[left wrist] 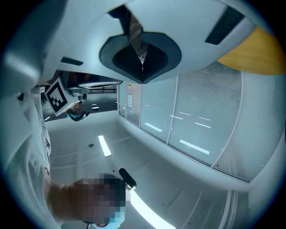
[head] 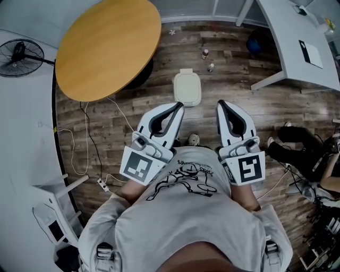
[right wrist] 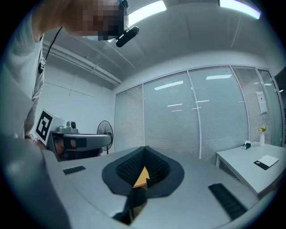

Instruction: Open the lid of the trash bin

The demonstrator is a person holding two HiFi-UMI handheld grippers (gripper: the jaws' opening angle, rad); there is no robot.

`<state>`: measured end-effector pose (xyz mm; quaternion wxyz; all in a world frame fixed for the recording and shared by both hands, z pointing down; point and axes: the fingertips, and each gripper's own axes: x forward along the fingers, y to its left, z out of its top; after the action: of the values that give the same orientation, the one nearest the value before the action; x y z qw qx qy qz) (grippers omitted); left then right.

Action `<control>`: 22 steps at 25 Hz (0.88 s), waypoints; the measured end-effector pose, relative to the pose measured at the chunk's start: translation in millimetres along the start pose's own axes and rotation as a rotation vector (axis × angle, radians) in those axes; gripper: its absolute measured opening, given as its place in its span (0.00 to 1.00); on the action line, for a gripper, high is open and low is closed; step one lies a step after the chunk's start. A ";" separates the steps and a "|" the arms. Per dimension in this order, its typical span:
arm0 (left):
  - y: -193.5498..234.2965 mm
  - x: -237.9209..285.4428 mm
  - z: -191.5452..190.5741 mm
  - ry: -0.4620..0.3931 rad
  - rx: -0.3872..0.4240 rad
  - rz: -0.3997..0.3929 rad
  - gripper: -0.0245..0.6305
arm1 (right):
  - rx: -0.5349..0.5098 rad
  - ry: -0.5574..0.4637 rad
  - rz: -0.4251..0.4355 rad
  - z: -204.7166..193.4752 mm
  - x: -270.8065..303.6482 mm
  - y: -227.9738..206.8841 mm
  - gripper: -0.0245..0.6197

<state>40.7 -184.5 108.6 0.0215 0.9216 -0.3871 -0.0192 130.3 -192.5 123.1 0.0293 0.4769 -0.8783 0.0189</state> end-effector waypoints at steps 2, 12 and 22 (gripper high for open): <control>8.6 0.3 1.0 0.005 0.010 -0.008 0.07 | -0.005 -0.003 -0.007 3.0 8.7 1.0 0.05; 34.9 7.6 -13.3 0.028 -0.023 -0.025 0.07 | -0.020 0.025 -0.034 -8.2 34.7 -0.4 0.05; 46.6 13.1 -49.8 0.085 -0.046 -0.036 0.07 | -0.003 0.112 -0.040 -50.4 41.8 -9.4 0.05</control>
<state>19.3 -225.3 160.6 0.0585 0.9277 -0.3686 0.0107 117.1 -229.4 176.4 0.0794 0.4924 -0.8657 0.0435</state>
